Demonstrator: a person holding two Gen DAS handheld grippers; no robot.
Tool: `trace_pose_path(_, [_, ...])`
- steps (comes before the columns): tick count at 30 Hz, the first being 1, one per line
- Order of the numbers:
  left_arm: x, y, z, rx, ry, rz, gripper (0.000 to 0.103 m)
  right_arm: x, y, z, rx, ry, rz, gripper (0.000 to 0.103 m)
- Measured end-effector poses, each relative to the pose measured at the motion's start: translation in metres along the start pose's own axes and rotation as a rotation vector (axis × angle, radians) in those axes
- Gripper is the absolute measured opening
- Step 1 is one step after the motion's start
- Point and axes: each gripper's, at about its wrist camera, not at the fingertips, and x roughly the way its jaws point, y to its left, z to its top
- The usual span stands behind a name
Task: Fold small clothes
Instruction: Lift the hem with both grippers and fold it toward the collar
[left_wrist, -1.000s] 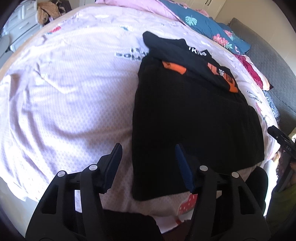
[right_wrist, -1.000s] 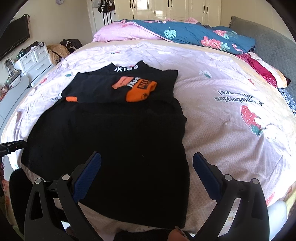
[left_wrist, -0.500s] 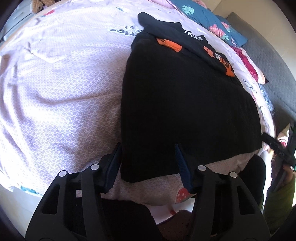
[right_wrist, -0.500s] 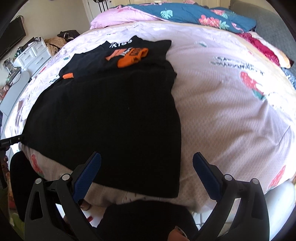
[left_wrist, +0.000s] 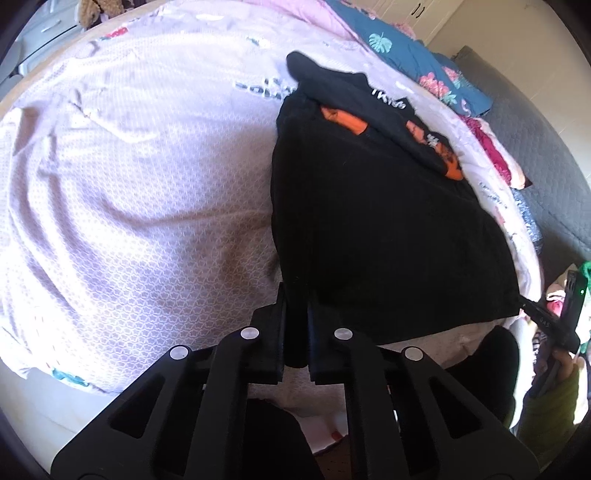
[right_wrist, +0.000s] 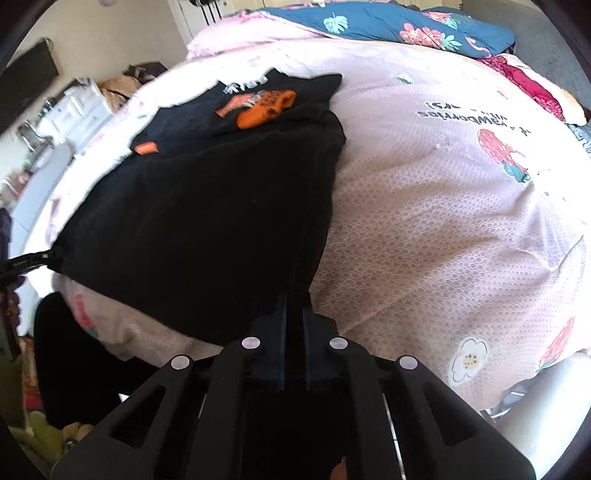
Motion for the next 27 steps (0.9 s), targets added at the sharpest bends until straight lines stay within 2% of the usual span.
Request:
trace_pose_path(5, [-0.020, -0.006, 0.002, 0.025, -0.025, -0.023, 0.002, -0.025, -0.004, -0.004, -0.001, -0.033, 0.058, 0.006])
trace_pose_path(12, [0.001, -0.003, -0.007, 0.026, 0.038, -0.010, 0.003, -0.001, -0.011, -0.014, 0.028, 0.044, 0.030, 0.007])
trace_pose_path(14, [0.006, 0.000, -0.008, 0.020, 0.052, -0.007, 0.003, 0.006, -0.012, -0.015, 0.030, 0.064, 0.024, 0.014])
trace_pose_path(16, [0.009, 0.002, -0.008, 0.014, 0.059, -0.010, 0.004, 0.012, -0.013, -0.018, 0.037, 0.087, 0.021, 0.024])
trace_pose_path(19, [0.016, 0.001, -0.009, 0.020, 0.082, 0.003, 0.017, 0.017, -0.014, -0.021, 0.043, 0.099, 0.040, 0.034])
trace_pose_path(21, [0.021, -0.001, -0.010, 0.030, 0.094, 0.007, 0.022, 0.019, -0.012, -0.020, 0.040, 0.097, 0.050, 0.037])
trace_pose_path(23, [0.024, -0.002, -0.011, 0.032, 0.094, 0.013, 0.022, 0.020, -0.010, -0.020, 0.029, 0.096, 0.042, 0.031])
trace_pose_path(24, [0.024, -0.002, -0.012, 0.032, 0.091, 0.016, 0.020, 0.019, -0.010, -0.020, 0.024, 0.090, 0.036, 0.012])
trace_pose_path(25, [0.023, -0.002, -0.011, 0.031, 0.088, 0.021, 0.007, 0.016, -0.008, -0.019, 0.016, 0.080, 0.034, 0.009])
trace_pose_path(27, [0.016, -0.002, -0.008, 0.025, 0.072, 0.013, 0.004, 0.008, -0.006, -0.017, -0.002, 0.057, 0.035, 0.008])
